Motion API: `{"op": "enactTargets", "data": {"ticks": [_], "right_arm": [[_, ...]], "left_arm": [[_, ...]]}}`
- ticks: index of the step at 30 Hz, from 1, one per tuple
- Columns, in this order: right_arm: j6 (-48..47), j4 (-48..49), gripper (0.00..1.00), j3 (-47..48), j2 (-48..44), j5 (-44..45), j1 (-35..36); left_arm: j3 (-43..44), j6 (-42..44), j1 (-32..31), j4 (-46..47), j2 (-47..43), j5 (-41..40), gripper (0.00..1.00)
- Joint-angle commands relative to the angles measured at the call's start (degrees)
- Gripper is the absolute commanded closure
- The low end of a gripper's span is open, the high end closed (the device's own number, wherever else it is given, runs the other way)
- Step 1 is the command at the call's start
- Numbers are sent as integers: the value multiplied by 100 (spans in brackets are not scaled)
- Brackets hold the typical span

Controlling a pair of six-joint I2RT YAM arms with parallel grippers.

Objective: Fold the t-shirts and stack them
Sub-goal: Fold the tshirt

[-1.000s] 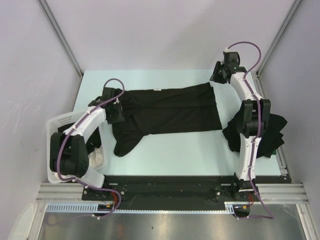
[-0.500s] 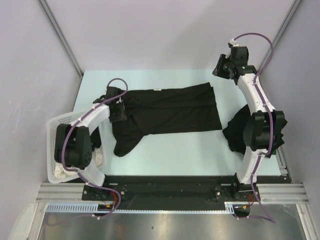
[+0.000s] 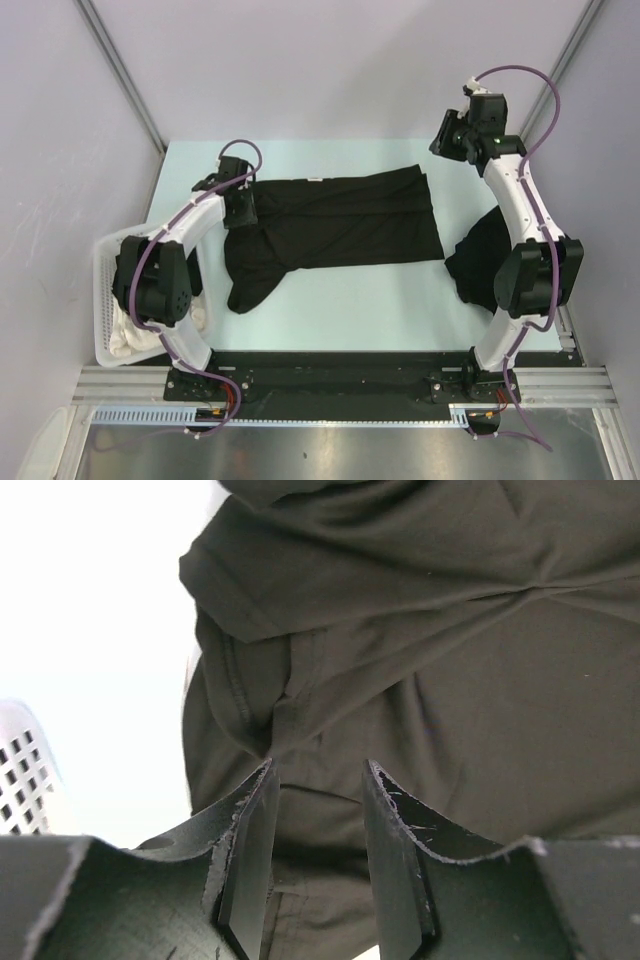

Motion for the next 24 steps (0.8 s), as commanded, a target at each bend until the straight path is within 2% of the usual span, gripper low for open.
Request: {"op": "enactTargets", "data": {"ticks": [1,11,24], "right_arm": [[-51,22,62,-100,-410,-40,14],[46,154,62,-478,-744,-31,14],[-244,-57,62,-725,-1095,136,-3]], "left_arm": [[151,138,-38,-292,63,-267,57],[-517,182,-38,-205,-122,-505,56],[-438,393,-38,139,229,-391,58]]}}
